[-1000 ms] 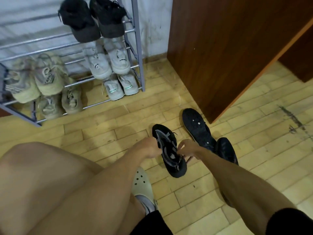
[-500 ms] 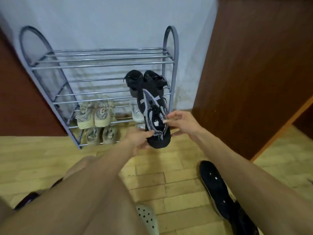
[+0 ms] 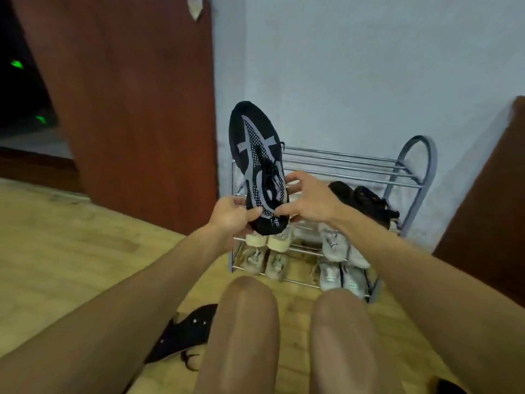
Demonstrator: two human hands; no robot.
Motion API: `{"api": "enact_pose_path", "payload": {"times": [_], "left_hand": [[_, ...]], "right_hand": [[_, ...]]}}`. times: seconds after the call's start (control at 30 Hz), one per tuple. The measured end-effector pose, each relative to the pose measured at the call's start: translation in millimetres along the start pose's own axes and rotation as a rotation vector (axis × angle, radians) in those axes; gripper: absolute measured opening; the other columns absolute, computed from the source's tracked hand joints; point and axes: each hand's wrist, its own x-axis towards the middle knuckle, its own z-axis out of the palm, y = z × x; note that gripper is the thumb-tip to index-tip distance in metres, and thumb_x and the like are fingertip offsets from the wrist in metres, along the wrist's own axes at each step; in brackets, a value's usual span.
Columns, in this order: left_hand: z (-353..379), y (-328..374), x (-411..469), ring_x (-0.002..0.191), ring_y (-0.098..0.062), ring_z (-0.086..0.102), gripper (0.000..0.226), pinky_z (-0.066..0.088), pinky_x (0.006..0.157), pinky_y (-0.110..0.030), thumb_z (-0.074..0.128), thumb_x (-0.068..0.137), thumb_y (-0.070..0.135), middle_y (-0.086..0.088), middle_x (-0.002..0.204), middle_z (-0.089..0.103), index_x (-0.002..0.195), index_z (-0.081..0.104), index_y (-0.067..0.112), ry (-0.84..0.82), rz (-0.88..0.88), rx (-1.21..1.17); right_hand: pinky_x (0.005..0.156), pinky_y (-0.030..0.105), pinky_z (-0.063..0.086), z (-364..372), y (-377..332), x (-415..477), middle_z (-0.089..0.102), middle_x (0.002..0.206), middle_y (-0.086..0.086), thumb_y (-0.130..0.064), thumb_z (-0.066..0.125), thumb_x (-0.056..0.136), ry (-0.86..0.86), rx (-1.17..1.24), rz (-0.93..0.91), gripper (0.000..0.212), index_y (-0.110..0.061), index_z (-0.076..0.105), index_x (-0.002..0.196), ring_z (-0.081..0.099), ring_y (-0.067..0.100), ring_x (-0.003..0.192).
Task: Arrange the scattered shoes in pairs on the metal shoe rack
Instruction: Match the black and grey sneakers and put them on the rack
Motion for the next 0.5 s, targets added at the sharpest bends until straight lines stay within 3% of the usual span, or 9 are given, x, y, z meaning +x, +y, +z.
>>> {"api": "enact_pose_path", "payload": {"times": [0.1, 0.23, 0.37, 0.5], "left_hand": [[-48, -10, 1, 0.085, -0.025, 0.064, 0.014, 0.057, 0.062, -0.031, 0.063, 0.088, 0.000, -0.013, 0.098, 0.065, 0.089, 0.054, 0.011, 0.081, -0.005, -0.019], [-104, -36, 3, 0.078, -0.021, 0.064, 0.013, 0.057, 0.053, -0.028, 0.064, 0.088, 0.002, -0.012, 0.099, 0.064, 0.091, 0.053, 0.010, 0.181, -0.071, -0.018], [-151, -71, 10, 0.096, -0.028, 0.064, 0.019, 0.054, 0.079, -0.037, 0.065, 0.089, 0.008, -0.015, 0.110, 0.065, 0.104, 0.054, 0.008, 0.244, -0.163, -0.055], [-185, -110, 22, 0.095, -0.028, 0.065, 0.038, 0.055, 0.078, -0.036, 0.068, 0.086, 0.006, -0.015, 0.114, 0.066, 0.119, 0.051, 0.008, 0.317, -0.259, -0.071]], "right_hand": [[0.082, 0.046, 0.059, 43, -28, 19, 0.068, 0.115, 0.006, -0.013, 0.083, 0.064, -0.088, -0.068, -0.028, 0.068, -0.012, 0.057, 0.127, 0.068, 0.024, 0.099], [0.075, 0.036, 0.062, 105, -46, 38, 0.073, 0.089, 0.005, -0.011, 0.078, 0.073, -0.203, -0.036, 0.059, 0.035, -0.009, 0.069, 0.107, 0.071, 0.020, 0.079], [0.080, 0.045, 0.060, 171, -52, 54, 0.072, 0.094, 0.012, -0.016, 0.071, 0.078, -0.282, -0.043, 0.067, 0.027, -0.004, 0.071, 0.102, 0.072, 0.027, 0.086], [0.078, 0.040, 0.061, 231, -45, 72, 0.070, 0.104, 0.011, -0.017, 0.068, 0.085, -0.415, -0.077, 0.114, 0.031, -0.003, 0.066, 0.112, 0.071, 0.026, 0.090]]}}
